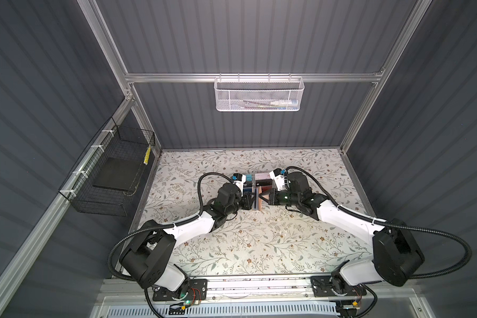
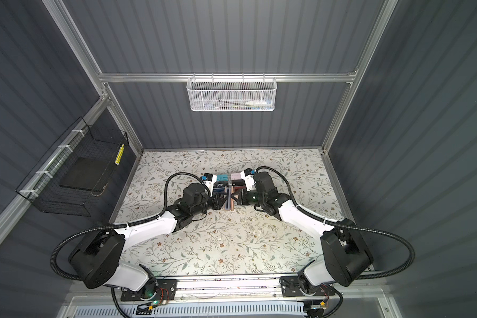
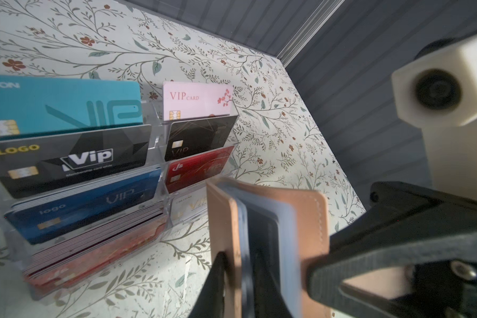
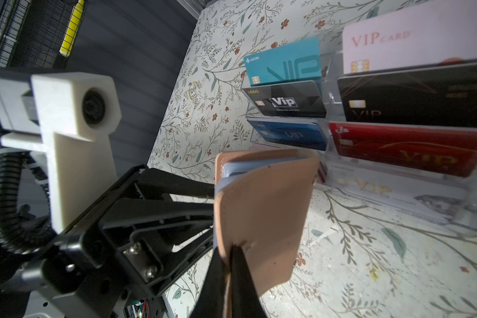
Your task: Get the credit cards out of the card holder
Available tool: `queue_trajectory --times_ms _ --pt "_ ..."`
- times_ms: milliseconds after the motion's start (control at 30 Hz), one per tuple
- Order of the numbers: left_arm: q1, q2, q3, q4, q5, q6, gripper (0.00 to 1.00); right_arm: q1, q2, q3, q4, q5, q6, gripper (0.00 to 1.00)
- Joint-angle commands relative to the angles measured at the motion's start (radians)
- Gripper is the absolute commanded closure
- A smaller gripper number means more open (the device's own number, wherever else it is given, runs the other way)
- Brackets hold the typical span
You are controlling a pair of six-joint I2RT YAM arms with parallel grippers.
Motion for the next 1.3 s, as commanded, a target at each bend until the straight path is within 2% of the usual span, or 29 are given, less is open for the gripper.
queue_trajectory --times_ms 0,200,333,533,667,900,1033,1100,1267 --pt "0.002 0.026 0.036 -0.053 0.007 -0.005 0.80 0.009 -0.032 0.012 0.063 -0.051 0.001 1.00" --pt "0.001 0.048 0.045 -0.057 0.017 -0.010 0.82 0.008 -0.032 0.010 0.066 -0.054 0.001 1.00" --pt "0.001 0.034 0.037 -0.053 0.014 -0.012 1.00 0.009 -0.029 0.013 0.056 -0.042 -0.008 1.00" --pt "0.001 0.005 0.015 -0.030 0.004 -0.014 1.00 0.009 -0.012 0.021 0.046 -0.037 -0.013 1.00" --pt "0.001 -0.005 0.009 -0.029 -0.003 -0.016 1.00 0.009 -0.010 0.026 0.030 -0.014 -0.023 0.93" --pt "0.000 -0.066 0.036 -0.154 -0.132 0.012 1.00 0.008 -0.016 0.029 0.003 0.026 -0.040 0.57" --pt "-0.005 -0.068 0.055 -0.202 -0.173 0.013 1.00 0.008 -0.011 0.030 0.005 0.025 -0.037 0.51" --pt "-0.025 -0.059 0.089 -0.265 -0.229 0.025 1.00 0.008 -0.008 0.032 0.002 0.028 -0.038 0.47" --pt "-0.075 -0.023 0.172 -0.393 -0.330 0.063 1.00 0.008 0.010 0.030 0.017 0.017 -0.026 0.44"
